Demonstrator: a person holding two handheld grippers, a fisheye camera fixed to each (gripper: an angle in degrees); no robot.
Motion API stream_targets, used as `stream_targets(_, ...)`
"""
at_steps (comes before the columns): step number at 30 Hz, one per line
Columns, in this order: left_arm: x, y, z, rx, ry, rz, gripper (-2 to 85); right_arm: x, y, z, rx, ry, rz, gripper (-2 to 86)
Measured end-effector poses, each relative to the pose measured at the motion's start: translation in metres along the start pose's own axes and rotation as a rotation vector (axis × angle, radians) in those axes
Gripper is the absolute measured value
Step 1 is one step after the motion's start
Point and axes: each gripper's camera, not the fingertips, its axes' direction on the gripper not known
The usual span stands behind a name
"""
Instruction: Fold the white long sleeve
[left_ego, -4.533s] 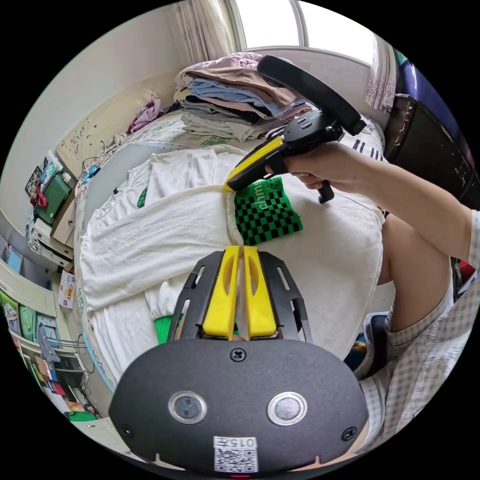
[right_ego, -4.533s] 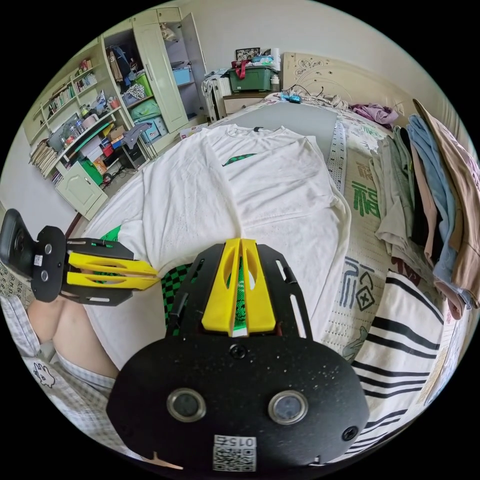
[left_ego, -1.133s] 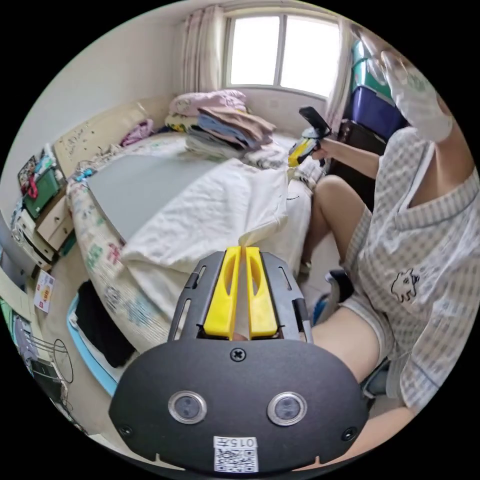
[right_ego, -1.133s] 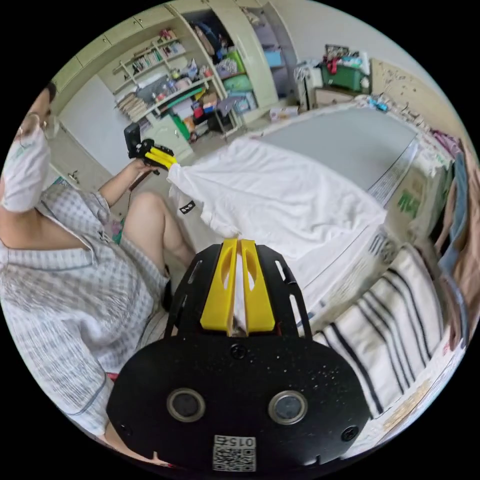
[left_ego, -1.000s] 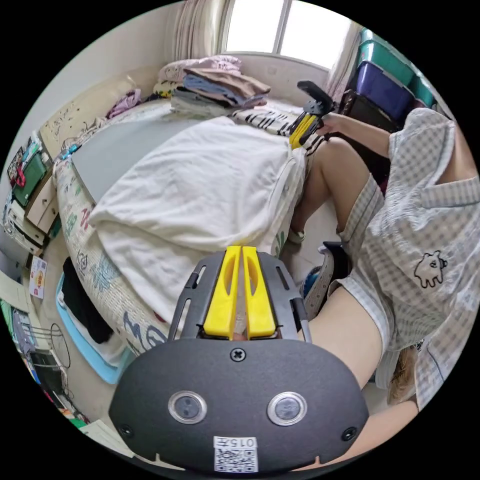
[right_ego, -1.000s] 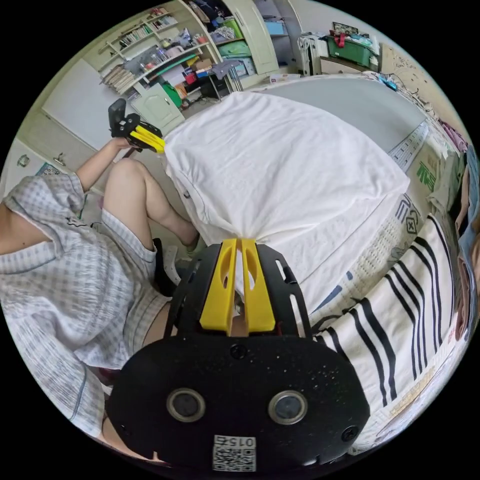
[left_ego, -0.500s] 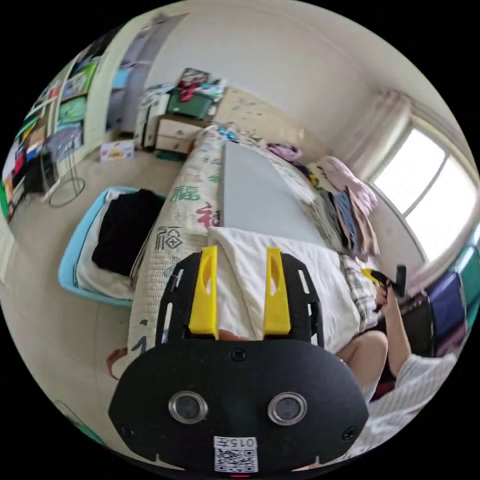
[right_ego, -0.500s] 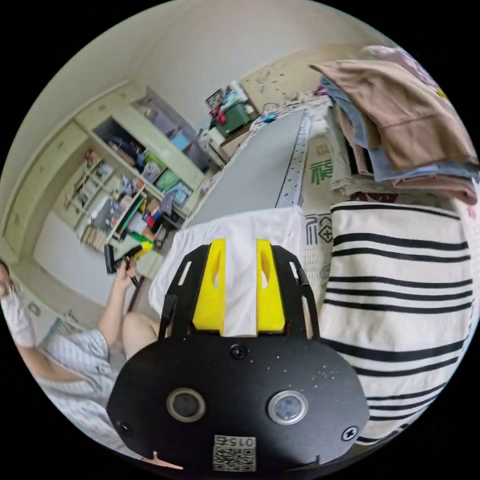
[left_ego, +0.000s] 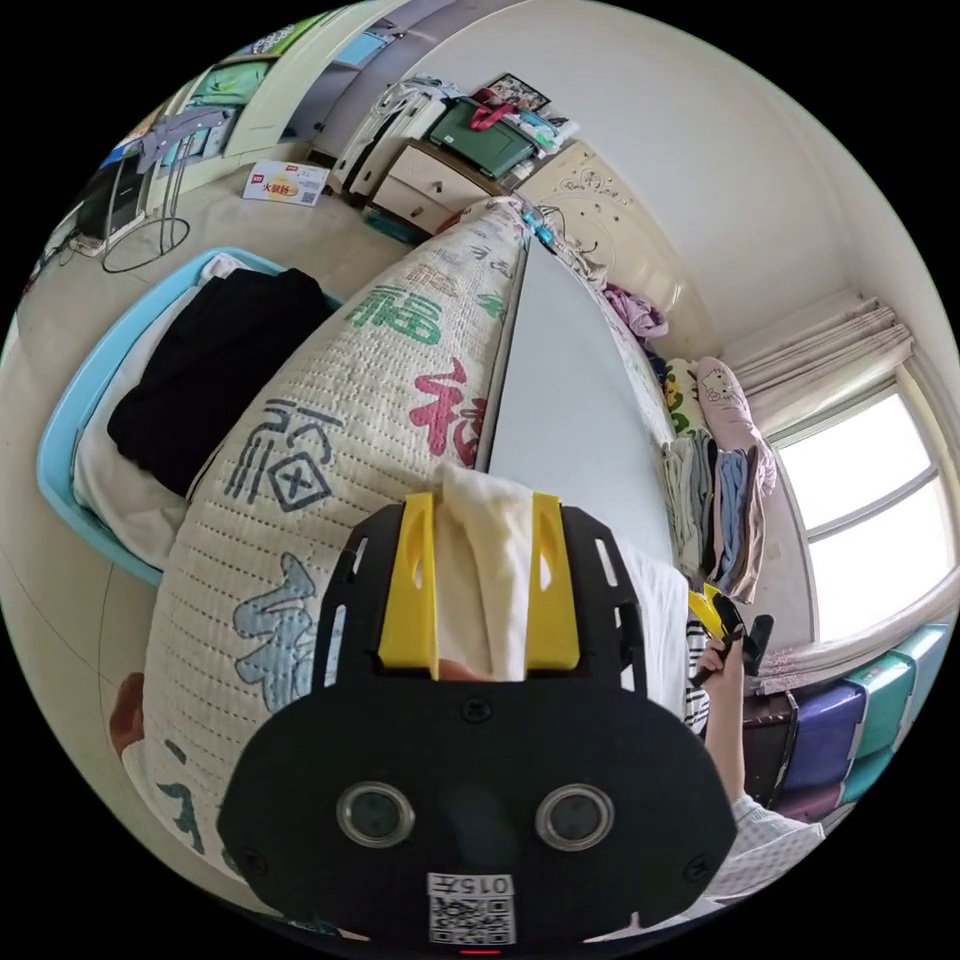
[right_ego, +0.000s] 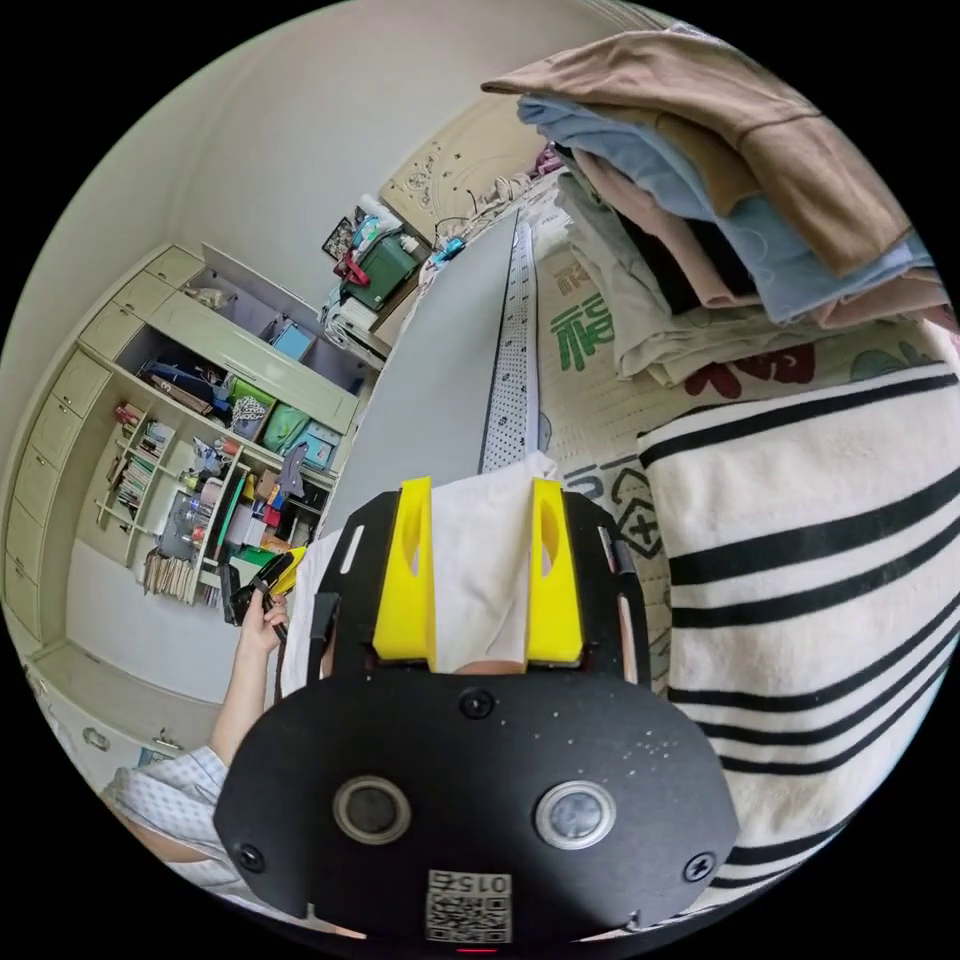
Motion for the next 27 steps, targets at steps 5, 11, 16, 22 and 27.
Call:
stream_targets(5, -0.005, -0.003, -0.005, -0.022, 0.083, 0.014, 6.1, 0.001, 0.001, 0.039, -0.042, 0.102, -0.027, 5.9)
stream_targets(11, 0.017, 0.009, -0.038, 0.078, 0.093, 0.11, 2.5, -0.015, 0.026, 0.029, 0.108, 0.13, -0.095, 0.8)
stream_targets(16, 0.05, 0.02, -0.074, 0.208, 0.099, 0.203, 1.8, -0.043, 0.054, 0.021, 0.235, 0.235, -0.238, 0.4)
stream_targets(22, 0.096, 0.036, -0.098, 0.332, 0.081, 0.299, 1.9, -0.052, 0.097, 0.024, 0.409, 0.3, -0.34, 0.5)
stream_targets(27, 0.13, 0.041, -0.091, 0.322, 0.005, 0.313, 3.6, -0.031, 0.11, 0.049, 0.333, 0.363, -0.38, 1.4)
